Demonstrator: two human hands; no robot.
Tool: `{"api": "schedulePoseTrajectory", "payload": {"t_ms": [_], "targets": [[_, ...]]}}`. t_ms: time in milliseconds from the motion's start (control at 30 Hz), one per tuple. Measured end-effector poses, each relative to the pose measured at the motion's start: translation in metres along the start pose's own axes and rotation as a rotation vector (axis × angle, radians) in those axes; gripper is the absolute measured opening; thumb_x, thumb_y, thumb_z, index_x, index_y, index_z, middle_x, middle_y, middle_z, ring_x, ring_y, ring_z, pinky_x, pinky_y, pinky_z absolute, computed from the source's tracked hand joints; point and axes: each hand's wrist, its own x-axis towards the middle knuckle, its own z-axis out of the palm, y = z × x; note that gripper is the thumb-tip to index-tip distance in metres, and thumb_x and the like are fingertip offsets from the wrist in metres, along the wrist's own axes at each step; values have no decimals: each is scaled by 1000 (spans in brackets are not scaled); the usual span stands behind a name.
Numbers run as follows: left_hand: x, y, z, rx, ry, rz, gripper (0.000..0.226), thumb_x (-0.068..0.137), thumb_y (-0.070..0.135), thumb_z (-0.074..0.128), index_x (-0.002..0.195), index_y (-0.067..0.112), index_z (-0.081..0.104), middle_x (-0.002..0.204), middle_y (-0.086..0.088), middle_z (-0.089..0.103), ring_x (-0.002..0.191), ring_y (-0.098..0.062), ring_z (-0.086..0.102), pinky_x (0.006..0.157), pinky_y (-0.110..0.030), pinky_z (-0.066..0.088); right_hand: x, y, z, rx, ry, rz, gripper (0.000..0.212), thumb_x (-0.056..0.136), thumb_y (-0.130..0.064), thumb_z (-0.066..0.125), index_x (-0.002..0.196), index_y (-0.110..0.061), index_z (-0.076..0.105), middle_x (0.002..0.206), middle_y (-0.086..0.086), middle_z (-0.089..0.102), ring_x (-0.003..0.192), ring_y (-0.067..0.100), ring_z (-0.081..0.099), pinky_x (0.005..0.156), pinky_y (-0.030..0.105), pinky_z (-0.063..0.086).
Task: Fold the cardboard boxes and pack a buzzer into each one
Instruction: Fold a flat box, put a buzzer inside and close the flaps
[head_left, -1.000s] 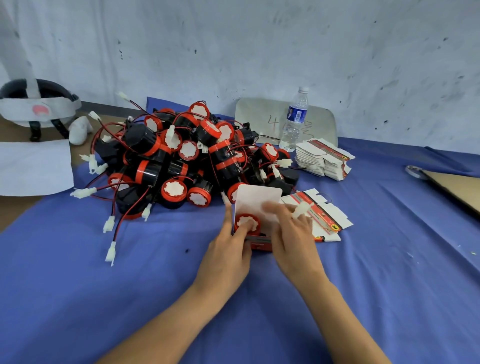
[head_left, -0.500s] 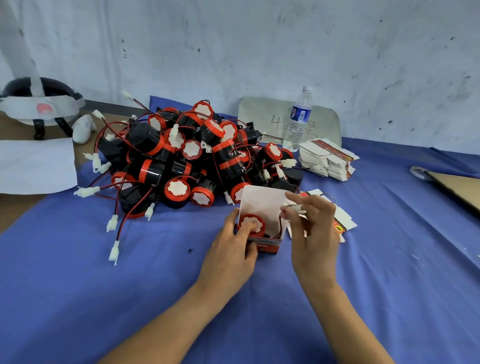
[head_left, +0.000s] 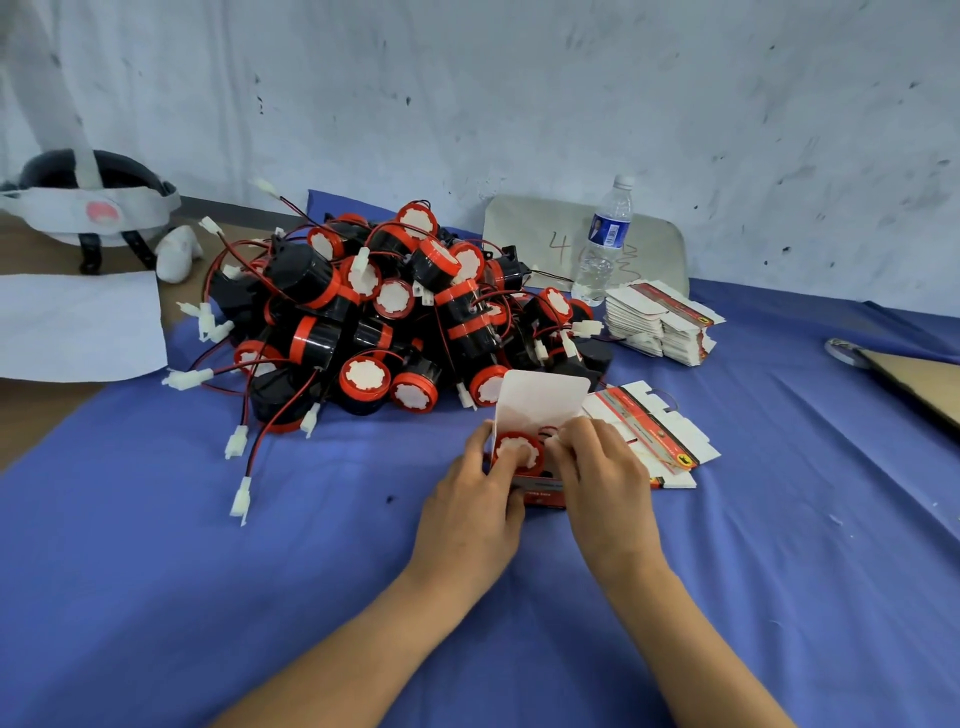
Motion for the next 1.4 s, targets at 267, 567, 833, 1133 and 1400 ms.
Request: {"api": "schedulePoseTrajectory", "payload": {"t_ms": [267,567,833,1133,1400], "targets": [[-3,1,6,133,23,16,45,98,28,47,141,35,36,161,-2,12,143,-22,23,110,-32,32,0,-2,-5,-121,-93,84,42,53,26,76,67,-4,50,58,11,54,55,23,41,50,29,30],[-3,3,8,144,15,14,46,99,29,46,142,36,33,162,-4,11,144,-23,24,110,-34,33,2,-8,-13,-145,-140,109,44,48,25,78,67,-4,50,58,13,53,53,26,44,49,29,30],[-5,5,8,168,-14,34,45,100,28,44,143,36,32,163,-7,6,143,-26,24,112,-35,28,3,-5,-14,-147,-224,127,44,49,30,71,66,-5,50,58,13,53,56,30,46,47,31,31],[-3,1,10,66,-2,74,48,99,20,47,143,36,36,163,-4,8,144,-25,25,113,-34,29,7,8,-10,-135,-420,118,19,75,17,62,83,0,61,75,14,62,76,33,54,57,33,37],[-1,0,12,35,14,86,54,99,15,49,146,37,34,162,-6,13,141,-25,30,111,-35,31,11,2,-5,-219,-365,266,10,91,0,55,98,-7,56,98,10,56,76,36,58,62,40,45]]}}
